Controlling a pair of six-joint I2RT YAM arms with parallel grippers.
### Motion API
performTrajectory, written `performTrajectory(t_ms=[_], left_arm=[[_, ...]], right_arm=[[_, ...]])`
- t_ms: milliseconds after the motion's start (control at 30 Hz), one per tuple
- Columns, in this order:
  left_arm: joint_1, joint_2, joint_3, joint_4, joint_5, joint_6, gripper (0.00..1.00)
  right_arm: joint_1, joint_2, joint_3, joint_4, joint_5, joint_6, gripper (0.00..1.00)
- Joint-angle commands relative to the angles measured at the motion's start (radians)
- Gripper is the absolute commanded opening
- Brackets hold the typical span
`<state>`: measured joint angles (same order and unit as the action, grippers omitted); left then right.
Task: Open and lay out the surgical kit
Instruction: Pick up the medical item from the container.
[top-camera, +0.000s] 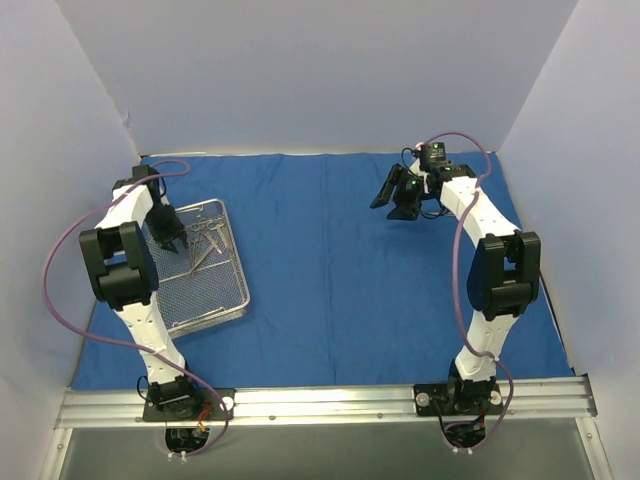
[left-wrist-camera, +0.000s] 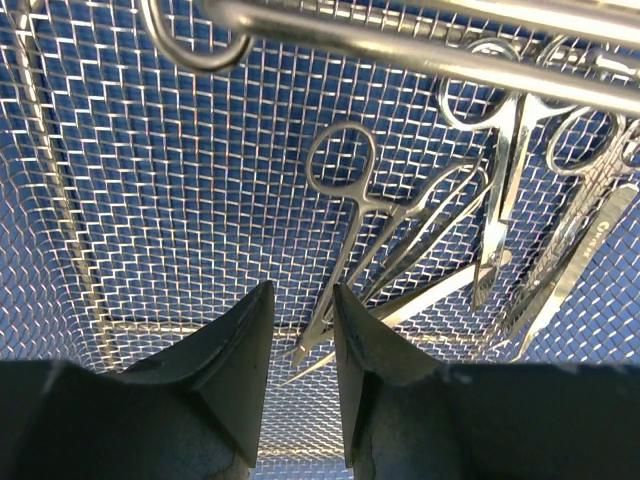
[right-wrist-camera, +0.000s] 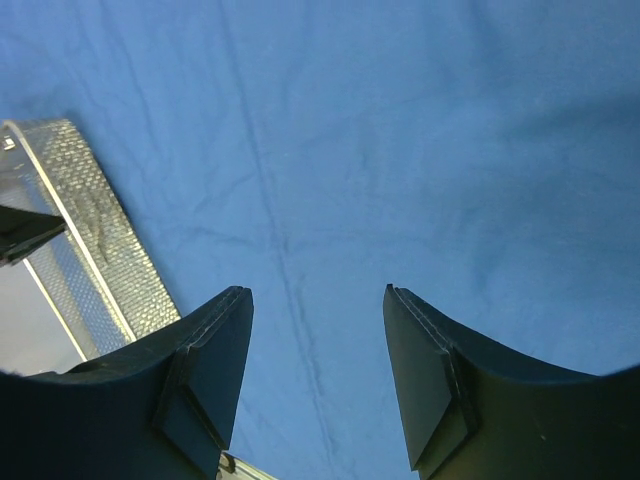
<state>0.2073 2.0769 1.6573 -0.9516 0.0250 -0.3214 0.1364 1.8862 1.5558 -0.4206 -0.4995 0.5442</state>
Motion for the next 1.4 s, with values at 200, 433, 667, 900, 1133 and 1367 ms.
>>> performTrajectory(t_ms=[200, 433, 667, 900, 1133, 1367], left_arm=[[-0.029, 0.018, 0.062, 0.066, -0.016, -0.015, 0.38], [-0.043, 0.083, 0.107, 0.016, -0.089, -0.034, 0.32], [-0.055, 0.12, 0.121, -0.001, -0.108, -0.042, 0.29], [-0.082, 0.16, 0.131, -0.062, -0.148, -0.041, 0.25], [-0.1, 0.141, 0.098, -0.07, -0.194, -0.053, 0.29], [-0.098, 0.153, 0.067, -0.046, -0.185, -0.058, 0.2]], right_arm=[[-0.009, -0.071, 0.003, 0.014, -0.045, -0.01, 0.55], [-0.02, -0.084, -0.002, 0.025, -0.057, -0.003, 0.55], [-0.046, -0.104, -0.054, 0.058, -0.079, 0.025, 0.55], [-0.055, -0.108, -0.059, 0.069, -0.082, 0.031, 0.55], [-0.057, -0.108, -0.068, 0.083, -0.085, 0.04, 0.55], [-0.057, -0.119, -0.069, 0.085, -0.09, 0.042, 0.55]])
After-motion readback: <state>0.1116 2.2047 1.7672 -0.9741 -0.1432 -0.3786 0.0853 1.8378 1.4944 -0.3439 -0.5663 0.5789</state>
